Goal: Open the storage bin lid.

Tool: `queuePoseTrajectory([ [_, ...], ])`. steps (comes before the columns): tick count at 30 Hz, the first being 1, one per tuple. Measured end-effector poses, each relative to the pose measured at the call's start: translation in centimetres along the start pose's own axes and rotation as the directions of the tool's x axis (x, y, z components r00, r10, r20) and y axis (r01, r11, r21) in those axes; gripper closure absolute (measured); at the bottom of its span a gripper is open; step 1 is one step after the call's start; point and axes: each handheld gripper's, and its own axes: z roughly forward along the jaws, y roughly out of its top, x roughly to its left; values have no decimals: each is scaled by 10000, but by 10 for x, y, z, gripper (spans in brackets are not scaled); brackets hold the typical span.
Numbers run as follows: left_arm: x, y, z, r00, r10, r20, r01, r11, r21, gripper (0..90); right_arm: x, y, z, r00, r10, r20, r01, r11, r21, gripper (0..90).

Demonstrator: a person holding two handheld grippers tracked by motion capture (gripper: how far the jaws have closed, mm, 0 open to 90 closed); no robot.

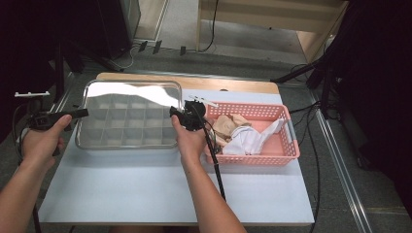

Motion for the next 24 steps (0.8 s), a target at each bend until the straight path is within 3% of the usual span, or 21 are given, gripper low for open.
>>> queuePoseTrajectory([
  [6, -4, 0, -7, 9999, 135, -93, -136, 9998, -129, 615, 4, 1, -8, 9997, -200, -118, 196, 9995, -267, 541],
  [13, -3, -2, -15, 9992, 368, 130, -364, 9989, -306, 626, 8, 3, -18, 9989, -396, -258, 384, 9982, -454, 566],
  [19, -5, -4, -22, 9992, 351, 208, -340, 9982, -495, 639, 10, 4, -26, 9983, -406, -414, 388, 9983, -443, 579],
  [24, -5, -6, -30, 9980, 203, 601, -145, 9954, -951, 664, 10, 6, -34, 9979, -189, -623, 171, 9994, -296, 593],
])
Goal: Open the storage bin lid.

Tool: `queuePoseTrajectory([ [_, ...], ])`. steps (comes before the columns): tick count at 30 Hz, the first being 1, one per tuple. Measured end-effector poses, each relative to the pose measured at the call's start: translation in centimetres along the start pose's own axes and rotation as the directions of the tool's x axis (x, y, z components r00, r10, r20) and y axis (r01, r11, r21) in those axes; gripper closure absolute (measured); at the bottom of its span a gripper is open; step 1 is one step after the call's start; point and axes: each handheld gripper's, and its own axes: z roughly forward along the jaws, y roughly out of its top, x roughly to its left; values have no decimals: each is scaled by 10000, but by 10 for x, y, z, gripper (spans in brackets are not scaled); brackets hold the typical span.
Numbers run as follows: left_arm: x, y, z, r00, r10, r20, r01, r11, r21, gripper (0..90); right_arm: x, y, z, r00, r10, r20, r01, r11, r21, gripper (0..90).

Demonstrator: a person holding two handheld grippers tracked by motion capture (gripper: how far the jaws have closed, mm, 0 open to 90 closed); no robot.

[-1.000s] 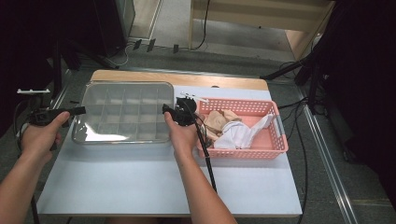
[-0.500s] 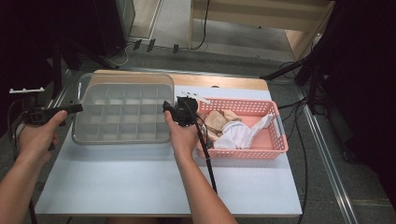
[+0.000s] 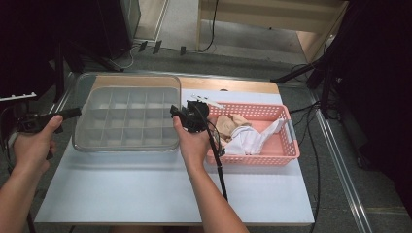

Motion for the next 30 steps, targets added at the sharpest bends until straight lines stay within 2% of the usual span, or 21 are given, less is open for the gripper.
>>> queuePoseTrajectory([
  [4, 0, -2, -5, 9998, 140, 120, -140, 9999, -5, 671, -1, 0, -5, 9996, 197, -208, -198, 9998, -47, 608],
  [8, -1, -6, -11, 9997, 70, 224, -68, 9999, -106, 678, -2, -2, -10, 9980, 384, -498, -387, 9992, -43, 627],
  [18, -5, -19, -23, 9995, 133, 283, -125, 9995, -301, 685, -3, -13, -21, 9964, 633, -567, -625, 9979, 156, 631],
  [25, -6, -29, -30, 9990, 359, 284, -355, 9993, -148, 684, -2, -23, -29, 9954, 683, -667, -673, 9976, 162, 636],
  [30, -8, -36, -36, 9995, 151, 284, -144, 9996, -247, 686, -2, -30, -35, 9948, 707, -728, -698, 9974, 149, 637],
])
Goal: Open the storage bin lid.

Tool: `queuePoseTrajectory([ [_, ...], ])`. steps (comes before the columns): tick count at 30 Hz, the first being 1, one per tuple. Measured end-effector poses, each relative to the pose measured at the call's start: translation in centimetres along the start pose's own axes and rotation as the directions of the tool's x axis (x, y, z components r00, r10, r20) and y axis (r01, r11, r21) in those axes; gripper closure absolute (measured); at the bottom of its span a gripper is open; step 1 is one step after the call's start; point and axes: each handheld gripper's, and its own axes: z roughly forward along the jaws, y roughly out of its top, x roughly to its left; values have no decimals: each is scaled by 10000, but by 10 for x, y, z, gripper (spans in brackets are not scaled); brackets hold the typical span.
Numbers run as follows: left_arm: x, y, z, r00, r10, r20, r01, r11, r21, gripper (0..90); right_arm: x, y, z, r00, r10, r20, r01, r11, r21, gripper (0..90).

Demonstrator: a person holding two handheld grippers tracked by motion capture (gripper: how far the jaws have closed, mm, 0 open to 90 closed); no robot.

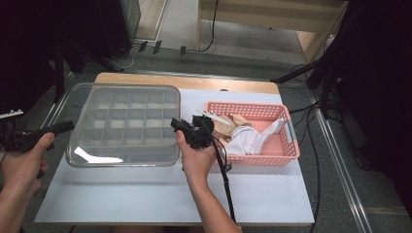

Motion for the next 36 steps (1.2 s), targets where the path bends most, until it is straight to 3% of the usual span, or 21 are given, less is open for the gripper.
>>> queuePoseTrajectory([
  [14, 1, -23, -10, 9999, -145, 26, 145, 9999, -50, 688, -1, -22, -12, 9999, -119, -14, 119, 9999, -77, 644],
  [36, 1, -56, -23, 9997, -238, -22, 239, 9997, 62, 698, -11, -60, -24, 9995, 303, -111, -301, 9993, 231, 644],
])
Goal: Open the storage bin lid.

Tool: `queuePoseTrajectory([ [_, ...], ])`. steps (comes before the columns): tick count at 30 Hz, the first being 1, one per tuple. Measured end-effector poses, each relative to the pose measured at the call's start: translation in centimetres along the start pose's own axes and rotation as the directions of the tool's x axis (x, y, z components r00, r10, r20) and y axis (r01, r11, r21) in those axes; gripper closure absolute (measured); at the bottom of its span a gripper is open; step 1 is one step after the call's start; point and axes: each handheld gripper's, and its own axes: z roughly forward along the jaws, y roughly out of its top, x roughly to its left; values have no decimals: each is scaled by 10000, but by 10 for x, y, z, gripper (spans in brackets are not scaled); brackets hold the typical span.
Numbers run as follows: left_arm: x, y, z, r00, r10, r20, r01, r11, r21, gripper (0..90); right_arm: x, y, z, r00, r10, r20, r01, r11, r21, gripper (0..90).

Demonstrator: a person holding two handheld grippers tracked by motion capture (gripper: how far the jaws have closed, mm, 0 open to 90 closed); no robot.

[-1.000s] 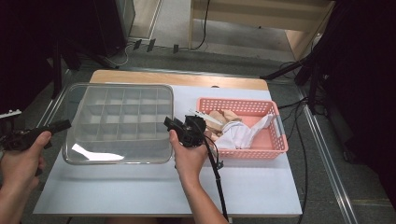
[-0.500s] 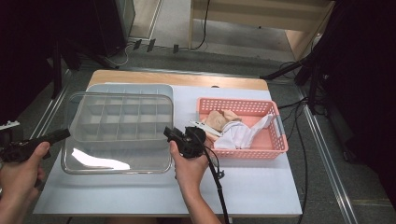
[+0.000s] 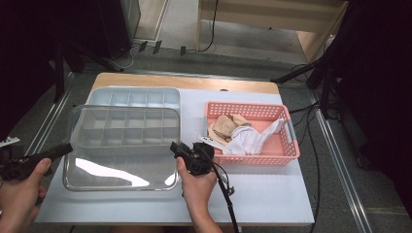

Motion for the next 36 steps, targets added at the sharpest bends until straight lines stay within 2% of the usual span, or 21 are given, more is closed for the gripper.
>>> queuePoseTrajectory([
  [7, 1, -11, -4, 9999, -116, -25, 116, 9999, 105, 698, -2, -9, -3, 10000, -78, -7, 78, 10000, 61, 644],
  [24, 6, -36, -17, 9995, -313, -100, 316, 9991, 281, 697, -1, -31, -11, 10000, 86, 34, -87, 9995, 294, 649],
  [30, 9, -50, -18, 9980, -626, -82, 629, 9974, 357, 696, -2, -39, -13, 9999, 69, 134, -74, 9992, 383, 650],
  [36, 11, -62, -21, 9972, -750, -80, 753, 9961, 461, 696, -3, -46, -16, 9997, 92, 212, -102, 9988, 475, 653],
])
